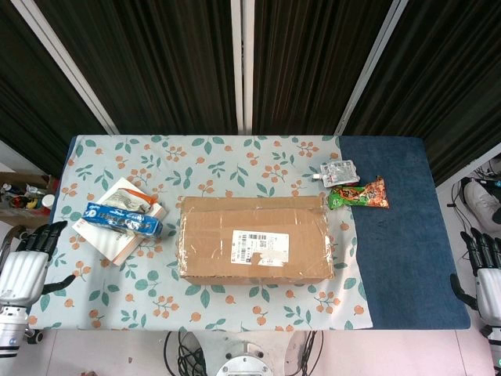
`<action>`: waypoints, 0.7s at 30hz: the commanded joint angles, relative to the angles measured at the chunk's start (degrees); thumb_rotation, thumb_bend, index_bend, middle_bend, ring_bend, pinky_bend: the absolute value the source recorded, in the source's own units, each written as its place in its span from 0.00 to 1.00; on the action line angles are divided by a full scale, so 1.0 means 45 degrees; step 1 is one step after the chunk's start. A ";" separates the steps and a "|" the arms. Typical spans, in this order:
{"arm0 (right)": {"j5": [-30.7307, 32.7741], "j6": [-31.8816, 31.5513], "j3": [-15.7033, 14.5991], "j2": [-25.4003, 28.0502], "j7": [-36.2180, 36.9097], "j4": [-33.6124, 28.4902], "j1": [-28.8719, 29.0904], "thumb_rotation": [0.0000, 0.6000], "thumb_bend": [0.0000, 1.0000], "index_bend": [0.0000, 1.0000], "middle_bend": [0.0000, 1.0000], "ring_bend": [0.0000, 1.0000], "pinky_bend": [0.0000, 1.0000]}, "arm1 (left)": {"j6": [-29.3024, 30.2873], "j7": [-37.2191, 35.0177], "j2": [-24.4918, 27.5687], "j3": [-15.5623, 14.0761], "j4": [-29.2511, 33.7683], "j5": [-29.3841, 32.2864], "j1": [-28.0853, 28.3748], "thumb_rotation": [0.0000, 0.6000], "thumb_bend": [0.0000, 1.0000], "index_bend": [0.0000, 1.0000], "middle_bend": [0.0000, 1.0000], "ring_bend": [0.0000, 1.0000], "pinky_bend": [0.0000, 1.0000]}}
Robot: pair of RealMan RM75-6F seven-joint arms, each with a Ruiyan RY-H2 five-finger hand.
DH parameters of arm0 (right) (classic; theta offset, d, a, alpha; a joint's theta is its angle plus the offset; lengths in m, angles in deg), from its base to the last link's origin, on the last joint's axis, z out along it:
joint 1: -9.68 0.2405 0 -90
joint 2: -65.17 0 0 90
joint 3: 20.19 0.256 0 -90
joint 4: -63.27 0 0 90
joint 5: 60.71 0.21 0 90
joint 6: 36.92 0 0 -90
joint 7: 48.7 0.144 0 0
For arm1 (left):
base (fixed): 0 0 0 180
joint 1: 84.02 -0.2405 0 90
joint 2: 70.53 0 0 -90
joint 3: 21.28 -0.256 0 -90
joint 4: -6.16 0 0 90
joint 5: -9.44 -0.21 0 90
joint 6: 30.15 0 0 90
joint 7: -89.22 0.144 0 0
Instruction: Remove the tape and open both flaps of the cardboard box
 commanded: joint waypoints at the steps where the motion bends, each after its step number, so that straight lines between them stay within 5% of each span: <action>1: 0.0018 0.0026 0.0003 -0.0011 -0.0006 0.0032 -0.0006 1.00 0.30 0.00 0.00 0.00 0.00 | 0.0023 0.0015 0.0022 0.0025 0.0001 0.0007 0.0008 1.00 0.00 0.04 0.12 0.11 0.23; 21: 0.0128 0.0211 0.0086 -0.0095 0.0401 0.0508 0.0005 1.00 0.30 0.00 0.00 0.00 0.00 | -0.0574 -0.0914 0.1388 0.0874 0.1316 -0.0050 0.0996 1.00 0.00 0.04 0.13 0.11 0.23</action>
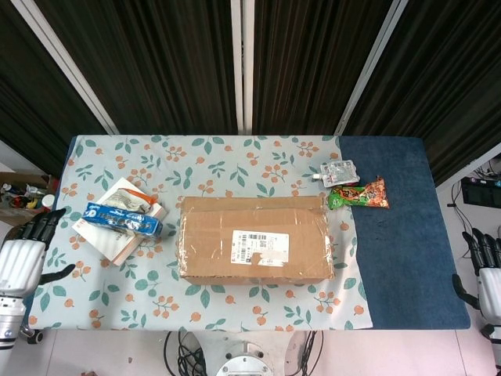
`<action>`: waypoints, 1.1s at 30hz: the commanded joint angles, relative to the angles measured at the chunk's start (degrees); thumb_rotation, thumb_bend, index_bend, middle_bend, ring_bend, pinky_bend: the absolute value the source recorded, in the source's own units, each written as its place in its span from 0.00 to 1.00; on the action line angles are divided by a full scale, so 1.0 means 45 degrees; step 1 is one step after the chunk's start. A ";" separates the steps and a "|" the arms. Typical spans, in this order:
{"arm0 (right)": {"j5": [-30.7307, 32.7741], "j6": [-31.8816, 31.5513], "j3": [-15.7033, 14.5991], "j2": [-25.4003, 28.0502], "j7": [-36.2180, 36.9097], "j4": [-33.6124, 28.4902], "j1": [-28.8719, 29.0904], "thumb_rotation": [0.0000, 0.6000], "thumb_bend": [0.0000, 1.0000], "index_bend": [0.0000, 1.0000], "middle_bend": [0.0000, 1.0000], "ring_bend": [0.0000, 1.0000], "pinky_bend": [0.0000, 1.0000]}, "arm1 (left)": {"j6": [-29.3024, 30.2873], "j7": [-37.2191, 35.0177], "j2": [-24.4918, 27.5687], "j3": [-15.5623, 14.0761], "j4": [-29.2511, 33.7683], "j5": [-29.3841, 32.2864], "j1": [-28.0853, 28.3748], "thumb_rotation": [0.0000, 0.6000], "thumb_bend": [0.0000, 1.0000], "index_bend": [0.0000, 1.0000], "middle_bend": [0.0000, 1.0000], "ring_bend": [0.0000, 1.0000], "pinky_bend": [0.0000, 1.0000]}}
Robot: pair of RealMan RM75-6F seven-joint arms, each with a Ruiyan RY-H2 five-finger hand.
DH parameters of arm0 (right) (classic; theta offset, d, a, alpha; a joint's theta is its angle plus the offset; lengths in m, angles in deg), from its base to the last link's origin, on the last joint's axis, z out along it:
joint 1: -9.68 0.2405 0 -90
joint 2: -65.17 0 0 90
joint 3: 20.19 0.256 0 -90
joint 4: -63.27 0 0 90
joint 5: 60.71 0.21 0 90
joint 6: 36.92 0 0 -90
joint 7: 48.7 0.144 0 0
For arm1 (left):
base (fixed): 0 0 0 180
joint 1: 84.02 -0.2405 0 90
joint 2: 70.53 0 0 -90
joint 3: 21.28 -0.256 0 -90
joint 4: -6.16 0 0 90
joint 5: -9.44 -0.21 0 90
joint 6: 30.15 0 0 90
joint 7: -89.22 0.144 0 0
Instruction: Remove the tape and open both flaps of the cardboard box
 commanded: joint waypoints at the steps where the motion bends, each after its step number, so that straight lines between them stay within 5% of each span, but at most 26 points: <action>1: 0.0059 -0.0013 0.0022 0.0029 0.0023 0.0007 -0.0032 1.00 0.30 0.00 0.00 0.00 0.00 | -0.0677 -0.0625 0.0596 0.0443 0.0556 0.0103 0.0640 1.00 0.00 0.04 0.14 0.11 0.23; 6: 0.0201 -0.0139 0.0155 -0.0011 0.0039 0.0121 -0.0084 1.00 0.30 0.00 0.00 0.00 0.00 | -0.2122 -0.1917 0.1534 0.1305 0.1715 0.0239 0.2053 0.93 0.00 0.05 0.17 0.11 0.23; 14: 0.0035 -0.0147 0.0084 -0.0124 -0.0176 0.0022 -0.0069 1.00 0.32 0.00 0.00 0.00 0.00 | -0.5827 -0.4836 0.2062 0.2019 0.2734 0.0818 0.4608 0.47 0.00 0.08 0.25 0.11 0.23; 18: 0.0082 -0.0086 0.0068 -0.0098 -0.0263 -0.0020 -0.0082 1.00 0.36 0.00 0.00 0.00 0.00 | -0.7283 -0.5387 0.1583 0.2050 0.2533 0.1181 0.5608 0.32 0.00 0.10 0.26 0.11 0.21; 33: 0.0425 -0.0083 0.0198 -0.0100 0.0120 0.0247 -0.0239 1.00 0.36 0.00 0.00 0.00 0.00 | -0.8709 -0.4494 -0.0026 0.1916 0.1842 0.1929 0.7281 0.22 0.00 0.11 0.28 0.11 0.21</action>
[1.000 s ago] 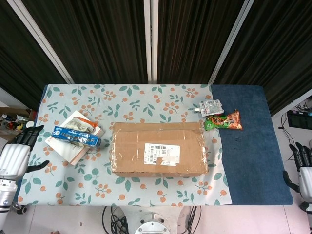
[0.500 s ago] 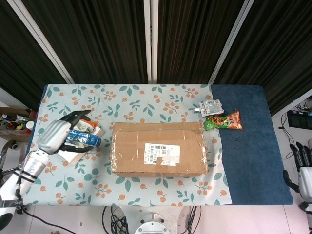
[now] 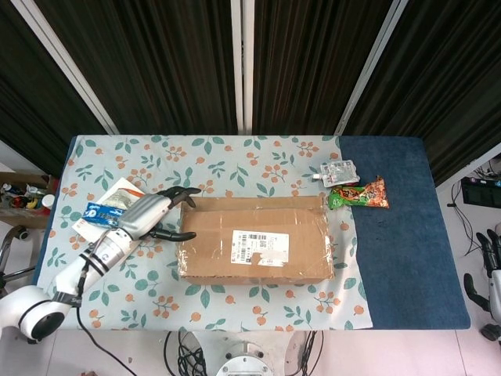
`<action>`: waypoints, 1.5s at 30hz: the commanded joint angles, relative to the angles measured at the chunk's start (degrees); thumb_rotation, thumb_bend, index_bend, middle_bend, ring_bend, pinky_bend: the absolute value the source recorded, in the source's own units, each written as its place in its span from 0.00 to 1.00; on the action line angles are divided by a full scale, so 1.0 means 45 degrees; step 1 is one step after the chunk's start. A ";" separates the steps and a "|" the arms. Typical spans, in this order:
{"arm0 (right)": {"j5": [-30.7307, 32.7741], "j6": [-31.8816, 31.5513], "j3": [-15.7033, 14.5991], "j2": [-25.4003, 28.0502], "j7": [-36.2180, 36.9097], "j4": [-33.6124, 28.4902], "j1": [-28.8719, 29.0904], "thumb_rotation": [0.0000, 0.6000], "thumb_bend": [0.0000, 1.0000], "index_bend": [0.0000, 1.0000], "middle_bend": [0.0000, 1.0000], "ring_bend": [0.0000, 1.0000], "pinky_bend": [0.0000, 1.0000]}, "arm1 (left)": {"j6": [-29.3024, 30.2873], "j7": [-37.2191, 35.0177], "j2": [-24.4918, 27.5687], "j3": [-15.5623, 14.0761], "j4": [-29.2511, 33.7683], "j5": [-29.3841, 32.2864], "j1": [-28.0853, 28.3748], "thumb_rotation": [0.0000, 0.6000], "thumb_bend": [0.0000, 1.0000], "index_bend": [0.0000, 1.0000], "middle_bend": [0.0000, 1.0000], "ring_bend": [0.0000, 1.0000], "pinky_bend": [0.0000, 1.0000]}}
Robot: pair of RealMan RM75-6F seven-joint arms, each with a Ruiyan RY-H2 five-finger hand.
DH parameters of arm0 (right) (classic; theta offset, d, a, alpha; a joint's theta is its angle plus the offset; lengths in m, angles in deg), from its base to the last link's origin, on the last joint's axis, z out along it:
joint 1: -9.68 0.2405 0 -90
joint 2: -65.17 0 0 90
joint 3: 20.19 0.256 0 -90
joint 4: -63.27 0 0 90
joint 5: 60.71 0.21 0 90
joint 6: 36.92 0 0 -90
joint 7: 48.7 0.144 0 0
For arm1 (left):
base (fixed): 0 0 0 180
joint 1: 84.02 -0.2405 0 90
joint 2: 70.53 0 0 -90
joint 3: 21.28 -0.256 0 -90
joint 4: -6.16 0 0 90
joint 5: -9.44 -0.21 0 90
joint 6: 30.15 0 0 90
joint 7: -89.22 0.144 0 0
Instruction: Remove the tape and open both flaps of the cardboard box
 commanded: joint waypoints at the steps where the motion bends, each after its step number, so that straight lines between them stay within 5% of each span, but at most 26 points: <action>1: 0.0020 0.0071 -0.0003 -0.0067 0.0045 0.0076 0.0024 1.00 0.36 0.00 0.00 0.00 0.00 | -0.0138 0.0181 -0.0086 -0.0047 -0.0024 0.0134 0.0152 0.22 0.00 0.11 0.28 0.11 0.21; 11: 0.0078 0.0024 0.0111 -0.0168 0.0210 0.0251 0.0022 1.00 0.36 0.00 0.00 0.00 0.00 | -0.0075 0.1073 -0.0325 -0.0183 0.0140 0.0517 0.0467 0.20 0.00 0.11 0.34 0.11 0.21; 29: 0.0046 0.0069 0.0137 -0.0144 0.0206 0.0178 0.0040 1.00 0.36 0.00 0.00 0.00 0.00 | 0.2428 -0.1653 0.0746 -0.0376 0.1923 -0.2272 -0.0380 0.20 0.00 0.10 0.40 0.11 0.21; 38: -0.0290 -0.0142 0.0161 -0.0247 0.0418 0.0308 0.0117 1.00 0.36 0.00 0.00 0.00 0.00 | 0.3365 -0.6242 0.2720 -0.1730 0.3481 -0.4258 -0.1257 0.20 0.00 0.08 0.41 0.11 0.21; 45: -0.0652 -0.0317 0.0110 -0.0331 0.0702 0.0323 0.0180 1.00 0.36 0.00 0.00 0.00 0.00 | 0.3978 -0.9731 0.3980 -0.2870 0.3282 -0.6419 -0.1220 0.20 0.00 0.07 0.43 0.12 0.21</action>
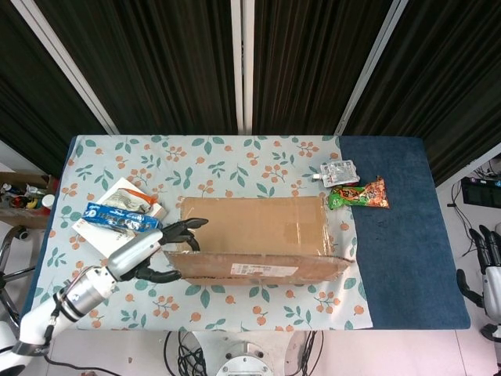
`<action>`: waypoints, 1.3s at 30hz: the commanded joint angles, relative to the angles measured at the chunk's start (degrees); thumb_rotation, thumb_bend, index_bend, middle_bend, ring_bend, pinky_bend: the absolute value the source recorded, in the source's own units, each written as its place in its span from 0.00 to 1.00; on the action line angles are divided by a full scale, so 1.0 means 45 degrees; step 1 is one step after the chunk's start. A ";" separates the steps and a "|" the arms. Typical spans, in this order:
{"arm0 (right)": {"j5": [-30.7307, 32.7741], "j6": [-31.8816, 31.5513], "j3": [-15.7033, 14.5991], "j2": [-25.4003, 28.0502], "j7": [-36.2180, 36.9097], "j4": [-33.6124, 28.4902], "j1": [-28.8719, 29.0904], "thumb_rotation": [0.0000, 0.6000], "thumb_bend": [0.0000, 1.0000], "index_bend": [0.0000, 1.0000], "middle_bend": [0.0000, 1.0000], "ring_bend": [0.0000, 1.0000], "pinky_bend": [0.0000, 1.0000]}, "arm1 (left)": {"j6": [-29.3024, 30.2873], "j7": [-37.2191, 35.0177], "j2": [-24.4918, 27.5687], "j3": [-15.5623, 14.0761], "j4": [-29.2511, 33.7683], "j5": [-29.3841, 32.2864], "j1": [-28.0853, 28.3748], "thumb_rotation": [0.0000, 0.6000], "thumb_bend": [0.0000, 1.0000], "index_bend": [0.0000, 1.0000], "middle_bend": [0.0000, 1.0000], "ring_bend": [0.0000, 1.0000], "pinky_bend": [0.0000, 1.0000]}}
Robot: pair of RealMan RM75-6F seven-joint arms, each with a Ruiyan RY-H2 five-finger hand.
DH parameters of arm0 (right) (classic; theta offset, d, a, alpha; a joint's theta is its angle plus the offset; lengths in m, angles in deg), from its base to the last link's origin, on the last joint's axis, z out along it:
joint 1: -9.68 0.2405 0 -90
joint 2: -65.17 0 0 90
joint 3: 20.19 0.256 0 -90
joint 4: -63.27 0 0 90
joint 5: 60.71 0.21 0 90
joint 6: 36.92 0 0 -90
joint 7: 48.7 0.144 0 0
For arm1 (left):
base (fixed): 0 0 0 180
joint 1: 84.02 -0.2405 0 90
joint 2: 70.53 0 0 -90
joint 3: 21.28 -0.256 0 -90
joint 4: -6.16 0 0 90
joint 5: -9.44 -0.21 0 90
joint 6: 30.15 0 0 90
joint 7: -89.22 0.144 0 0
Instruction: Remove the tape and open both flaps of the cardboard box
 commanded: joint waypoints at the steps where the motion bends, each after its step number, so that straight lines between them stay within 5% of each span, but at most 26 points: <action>1: -0.0071 -0.0033 -0.0026 -0.0012 -0.0028 -0.0025 0.0021 1.00 0.36 0.00 0.00 0.00 0.00 | 0.0739 -0.2115 0.1022 -0.0939 0.0045 -0.1554 -0.0118 0.21 0.00 0.07 0.44 0.13 0.21; 8: -0.0170 0.0111 -0.0132 0.0034 -0.0322 -0.0244 0.0091 1.00 0.36 0.00 0.00 0.00 0.00 | 0.1192 -0.2818 0.1312 -0.1394 -0.0444 -0.1993 -0.0080 0.20 0.00 0.07 0.53 0.17 0.21; 13: -0.0626 0.0049 -0.0128 0.0267 -0.0709 -0.0782 0.0320 1.00 0.36 0.00 0.00 0.00 0.00 | 0.1469 -0.1911 0.1057 -0.1399 -0.0797 -0.1054 -0.0467 0.20 0.00 0.07 0.40 0.17 0.21; 17: -0.1780 0.0117 -0.0274 0.1185 -0.1178 -0.2626 0.0768 1.00 0.36 0.00 0.00 0.00 0.00 | 0.2148 0.2939 0.0255 -0.1054 -0.1395 0.1500 -0.1776 0.39 0.00 0.07 0.21 0.15 0.21; 20: -0.2782 0.0480 -0.0296 0.2072 -0.1795 -0.4174 0.1320 1.00 0.35 0.00 0.00 0.00 0.00 | 0.3149 0.7149 -0.0963 -0.1005 -0.2059 0.3281 -0.2951 0.42 0.00 0.07 0.16 0.15 0.21; 24: -0.3378 0.1747 -0.0100 0.3114 -0.3253 -0.6351 0.2255 1.00 0.33 0.00 0.00 0.00 0.00 | 0.3995 0.9637 -0.1960 -0.1266 -0.2927 0.4719 -0.4130 0.63 0.00 0.07 0.16 0.13 0.21; 30: -0.3114 0.4140 0.0601 0.3696 -0.4379 -0.8956 0.4031 1.00 0.19 0.00 0.00 0.00 0.00 | 0.4901 0.9805 -0.2306 -0.1576 -0.4022 0.5322 -0.5474 0.72 0.00 0.07 0.16 0.13 0.21; 34: -0.1994 0.5814 0.1035 0.3210 -0.3966 -0.9514 0.5288 1.00 0.05 0.00 0.00 0.00 0.00 | 0.5316 0.9447 -0.2413 -0.1591 -0.4351 0.5207 -0.6005 0.73 0.00 0.07 0.16 0.13 0.21; 39: -0.0044 0.7105 0.1581 0.2342 -0.5307 -0.9535 0.6452 1.00 0.00 0.00 0.00 0.00 0.00 | 0.5475 0.9229 -0.2617 -0.1600 -0.4700 0.4971 -0.6398 0.73 0.00 0.07 0.16 0.13 0.21</action>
